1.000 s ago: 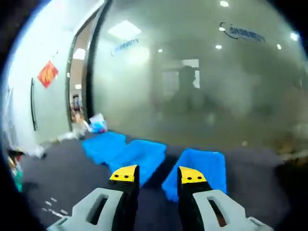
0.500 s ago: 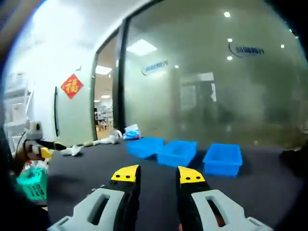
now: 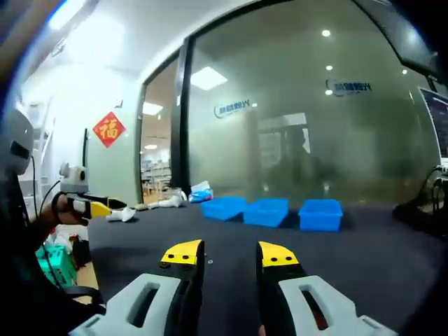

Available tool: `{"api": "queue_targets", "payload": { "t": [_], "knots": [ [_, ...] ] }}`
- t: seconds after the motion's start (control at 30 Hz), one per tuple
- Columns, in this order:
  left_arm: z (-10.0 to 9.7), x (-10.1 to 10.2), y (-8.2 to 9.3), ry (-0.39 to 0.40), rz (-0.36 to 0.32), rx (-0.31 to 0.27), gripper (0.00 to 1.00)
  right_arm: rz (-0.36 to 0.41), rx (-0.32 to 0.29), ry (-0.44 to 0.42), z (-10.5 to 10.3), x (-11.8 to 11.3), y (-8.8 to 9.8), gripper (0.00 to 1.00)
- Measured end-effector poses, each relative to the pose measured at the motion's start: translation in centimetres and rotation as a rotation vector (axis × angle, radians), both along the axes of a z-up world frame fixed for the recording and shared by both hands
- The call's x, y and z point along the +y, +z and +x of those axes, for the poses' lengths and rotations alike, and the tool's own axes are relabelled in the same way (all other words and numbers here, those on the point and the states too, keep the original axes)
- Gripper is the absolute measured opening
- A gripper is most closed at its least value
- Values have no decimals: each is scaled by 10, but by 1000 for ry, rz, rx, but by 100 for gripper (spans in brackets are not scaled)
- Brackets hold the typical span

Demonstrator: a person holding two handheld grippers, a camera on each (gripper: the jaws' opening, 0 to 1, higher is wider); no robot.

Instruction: Sort the screws, nuts, and washers into the corresponding bins

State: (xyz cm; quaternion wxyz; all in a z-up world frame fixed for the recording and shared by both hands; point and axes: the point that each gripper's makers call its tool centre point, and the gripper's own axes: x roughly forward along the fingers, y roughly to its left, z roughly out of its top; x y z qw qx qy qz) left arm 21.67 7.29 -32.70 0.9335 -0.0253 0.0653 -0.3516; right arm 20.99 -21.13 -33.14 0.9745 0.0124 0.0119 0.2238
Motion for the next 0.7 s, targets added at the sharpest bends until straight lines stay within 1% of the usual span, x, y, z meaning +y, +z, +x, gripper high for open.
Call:
{"api": "queue_targets", "payload": {
  "t": [0.1, 0.37, 0.53, 0.7],
  "knots": [
    [-1, -2, 3, -4, -2, -6, 54, 4, -1, -9, -6, -1, -3, 26],
    [-6, -6, 11, -15, -6, -27, 54, 6, -6, -5, -9, 6, -3, 26],
    [-5, -5, 12, -11, -6, -30, 53, 2, -10, -6, -11, 7, -1, 26],
    [-5, -6, 10, -17, -3, -27, 53, -17, -7, -13, -12, 6, -3, 26]
  ]
}}
